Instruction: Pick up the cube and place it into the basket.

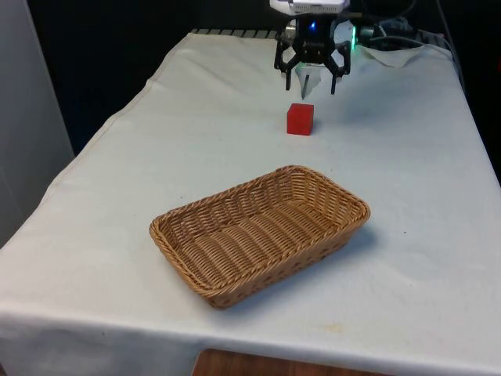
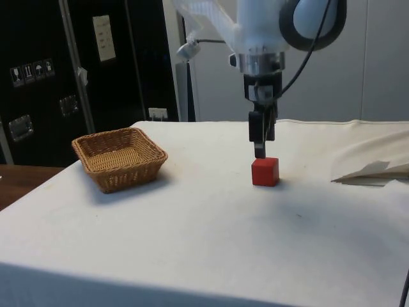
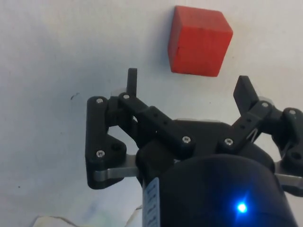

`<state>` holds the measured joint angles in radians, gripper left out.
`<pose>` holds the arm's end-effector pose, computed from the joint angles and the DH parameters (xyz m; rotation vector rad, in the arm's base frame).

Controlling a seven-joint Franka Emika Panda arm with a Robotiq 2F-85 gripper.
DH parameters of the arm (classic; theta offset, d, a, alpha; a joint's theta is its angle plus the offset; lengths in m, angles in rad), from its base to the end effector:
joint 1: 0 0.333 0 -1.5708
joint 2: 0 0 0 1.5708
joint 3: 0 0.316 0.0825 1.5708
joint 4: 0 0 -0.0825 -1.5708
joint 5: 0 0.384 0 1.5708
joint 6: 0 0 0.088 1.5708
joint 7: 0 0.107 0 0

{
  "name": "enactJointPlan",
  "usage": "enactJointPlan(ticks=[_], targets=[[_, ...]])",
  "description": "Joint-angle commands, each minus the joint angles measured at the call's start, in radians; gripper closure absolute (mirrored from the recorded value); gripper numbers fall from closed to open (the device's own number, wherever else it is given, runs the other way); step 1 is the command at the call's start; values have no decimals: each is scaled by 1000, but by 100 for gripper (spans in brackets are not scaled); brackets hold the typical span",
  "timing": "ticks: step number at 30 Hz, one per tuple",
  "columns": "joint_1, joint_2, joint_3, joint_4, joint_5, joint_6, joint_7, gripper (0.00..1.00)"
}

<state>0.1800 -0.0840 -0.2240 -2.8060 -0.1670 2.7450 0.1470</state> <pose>0.3772 -0.0078 0.2319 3.0946 -0.0573 0.0382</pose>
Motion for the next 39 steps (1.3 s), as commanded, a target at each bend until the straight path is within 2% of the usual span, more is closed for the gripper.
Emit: enactJointPlan(ticks=[1,2,9,10,11,16,30,34,39], targets=[[0,9,0,1,0,9,3,0],[-5,19,0,0,-16,27,21,0],[-4,85,-3,4,-22,81,45,0],[0,75,0,1,0,65,25,0],[-3,92,-3,4,-21,86,46,0],[-1,124,-3,10,-11,112,48,0],[0,154,-5,30,1,106,36,0],[-4,164,-18,31,-6,117,29,0],[0,161,-23,31,1,106,22,0]])
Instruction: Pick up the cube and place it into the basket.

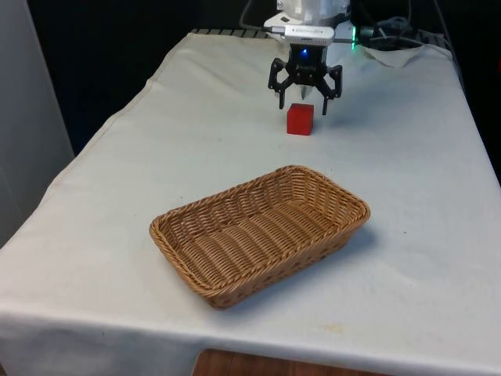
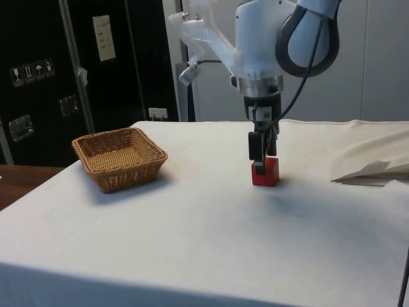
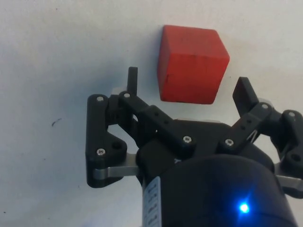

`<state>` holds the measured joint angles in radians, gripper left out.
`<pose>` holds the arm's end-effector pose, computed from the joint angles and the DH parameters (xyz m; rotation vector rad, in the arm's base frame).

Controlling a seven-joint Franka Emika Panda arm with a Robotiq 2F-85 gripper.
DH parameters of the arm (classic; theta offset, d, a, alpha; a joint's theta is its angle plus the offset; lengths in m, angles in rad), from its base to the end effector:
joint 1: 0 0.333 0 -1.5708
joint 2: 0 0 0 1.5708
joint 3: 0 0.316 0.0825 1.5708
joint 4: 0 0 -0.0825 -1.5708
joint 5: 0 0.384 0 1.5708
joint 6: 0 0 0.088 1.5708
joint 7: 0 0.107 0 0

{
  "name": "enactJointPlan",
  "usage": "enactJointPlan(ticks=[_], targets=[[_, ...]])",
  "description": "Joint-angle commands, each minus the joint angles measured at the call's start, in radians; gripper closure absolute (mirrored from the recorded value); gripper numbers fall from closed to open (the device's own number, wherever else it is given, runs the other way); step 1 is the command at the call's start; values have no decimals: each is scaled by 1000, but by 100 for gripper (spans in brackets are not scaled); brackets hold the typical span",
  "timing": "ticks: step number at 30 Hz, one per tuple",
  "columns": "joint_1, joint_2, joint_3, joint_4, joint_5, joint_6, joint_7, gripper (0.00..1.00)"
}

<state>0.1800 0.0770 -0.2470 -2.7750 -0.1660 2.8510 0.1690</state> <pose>0.3824 -0.0192 0.1907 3.0731 -0.1172 0.0050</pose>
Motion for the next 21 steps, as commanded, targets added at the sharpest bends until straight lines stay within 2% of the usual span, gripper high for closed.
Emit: enactJointPlan(ticks=[1,9,10,11,18,19,21], targets=[[1,3,-1,2,-6,7,7,0],[-4,21,-4,11,3,16,-3,0],[0,11,-3,9,0,0,0,0],[-5,29,-9,14,4,19,-5,0],[-5,58,-28,20,5,45,-12,0],[-1,59,-30,24,0,34,-6,0],[-4,64,-33,21,4,53,-11,0]])
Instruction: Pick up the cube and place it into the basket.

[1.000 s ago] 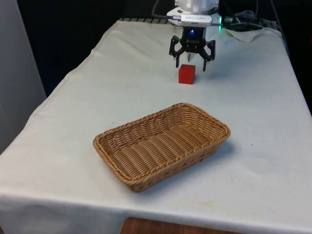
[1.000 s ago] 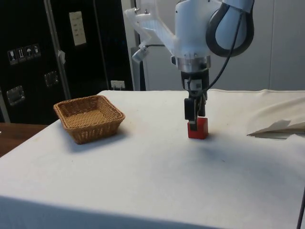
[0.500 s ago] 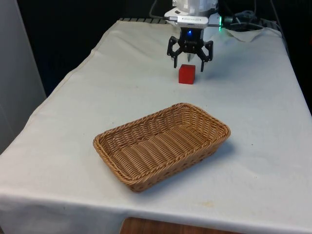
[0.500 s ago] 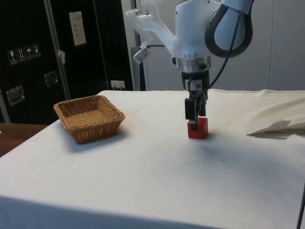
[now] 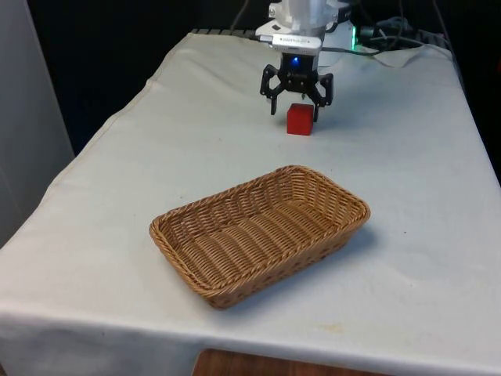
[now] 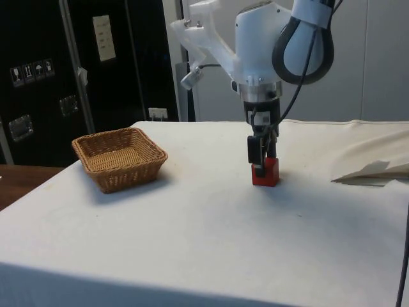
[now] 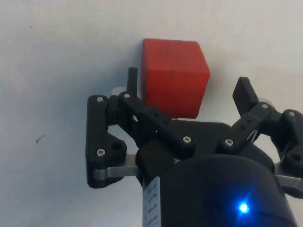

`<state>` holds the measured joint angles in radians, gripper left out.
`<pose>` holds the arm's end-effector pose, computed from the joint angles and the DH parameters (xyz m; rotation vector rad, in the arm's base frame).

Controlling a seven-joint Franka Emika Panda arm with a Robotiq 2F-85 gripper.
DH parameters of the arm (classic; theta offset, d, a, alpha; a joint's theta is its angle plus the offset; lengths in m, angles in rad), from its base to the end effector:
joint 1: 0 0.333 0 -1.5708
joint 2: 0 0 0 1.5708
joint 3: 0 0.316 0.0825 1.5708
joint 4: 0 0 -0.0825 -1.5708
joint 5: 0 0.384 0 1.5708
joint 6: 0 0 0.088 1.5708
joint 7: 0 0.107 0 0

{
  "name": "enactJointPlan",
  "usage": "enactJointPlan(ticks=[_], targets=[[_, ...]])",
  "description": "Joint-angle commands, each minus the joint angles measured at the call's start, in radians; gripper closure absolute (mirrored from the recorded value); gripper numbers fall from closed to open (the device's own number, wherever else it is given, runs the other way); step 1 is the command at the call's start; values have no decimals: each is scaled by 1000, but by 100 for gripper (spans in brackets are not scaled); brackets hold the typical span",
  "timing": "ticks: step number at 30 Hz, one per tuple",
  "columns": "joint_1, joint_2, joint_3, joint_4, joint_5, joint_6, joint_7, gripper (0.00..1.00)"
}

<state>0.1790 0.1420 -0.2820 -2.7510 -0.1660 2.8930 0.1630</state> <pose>0.3873 -0.0354 0.1769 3.0572 -0.1566 0.0075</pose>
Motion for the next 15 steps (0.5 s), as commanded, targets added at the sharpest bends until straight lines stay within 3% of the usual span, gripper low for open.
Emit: enactJointPlan(ticks=[1,15], targets=[[-3,0,1,-3,4,12,-5,0],[7,9,1,0,-1,16,10,0]])
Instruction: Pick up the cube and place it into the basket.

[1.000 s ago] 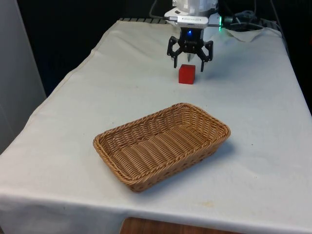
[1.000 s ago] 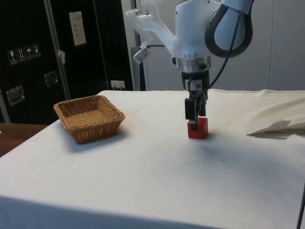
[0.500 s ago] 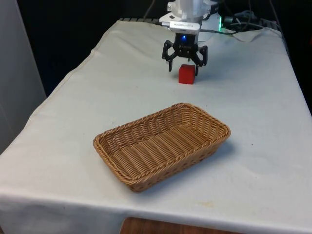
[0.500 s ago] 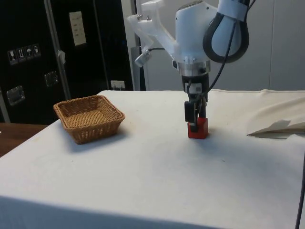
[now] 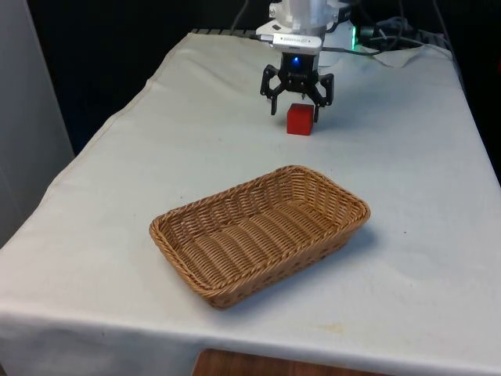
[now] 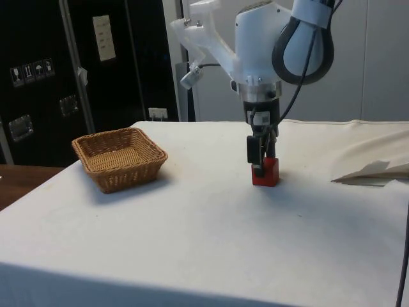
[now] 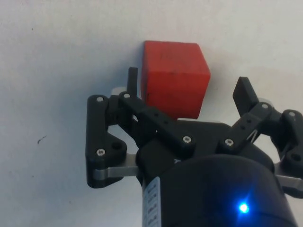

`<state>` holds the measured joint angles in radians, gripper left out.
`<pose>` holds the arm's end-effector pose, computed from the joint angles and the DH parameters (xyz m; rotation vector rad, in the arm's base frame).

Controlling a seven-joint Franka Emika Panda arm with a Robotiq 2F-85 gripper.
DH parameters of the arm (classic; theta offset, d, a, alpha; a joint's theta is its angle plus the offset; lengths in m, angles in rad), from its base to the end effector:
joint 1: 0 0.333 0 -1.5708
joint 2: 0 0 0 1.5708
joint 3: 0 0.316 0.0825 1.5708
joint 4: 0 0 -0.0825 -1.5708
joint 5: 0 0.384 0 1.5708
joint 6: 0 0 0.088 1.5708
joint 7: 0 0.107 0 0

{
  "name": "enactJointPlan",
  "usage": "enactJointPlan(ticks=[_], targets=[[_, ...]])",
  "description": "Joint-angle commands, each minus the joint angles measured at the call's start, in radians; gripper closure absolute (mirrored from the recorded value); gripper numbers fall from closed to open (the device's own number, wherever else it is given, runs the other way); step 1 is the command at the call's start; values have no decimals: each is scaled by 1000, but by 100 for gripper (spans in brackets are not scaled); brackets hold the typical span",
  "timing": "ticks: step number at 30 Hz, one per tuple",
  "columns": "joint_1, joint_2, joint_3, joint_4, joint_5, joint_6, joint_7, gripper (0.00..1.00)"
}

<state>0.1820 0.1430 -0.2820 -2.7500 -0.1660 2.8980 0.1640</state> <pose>0.3883 -0.0342 0.1773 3.0576 -0.1531 0.0154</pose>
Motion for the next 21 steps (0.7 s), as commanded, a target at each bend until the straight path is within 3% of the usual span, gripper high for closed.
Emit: enactJointPlan(ticks=[1,10,13,16,17,18,19,21], targets=[[0,0,1,-1,0,0,1,0],[5,4,4,-1,0,5,9,3],[5,4,5,-1,0,4,9,30],[3,3,5,0,0,0,4,71],[5,4,5,-1,0,4,9,71],[4,3,6,-1,0,4,9,92],[4,3,6,-1,0,4,9,100],[4,2,6,-1,0,3,9,100]])
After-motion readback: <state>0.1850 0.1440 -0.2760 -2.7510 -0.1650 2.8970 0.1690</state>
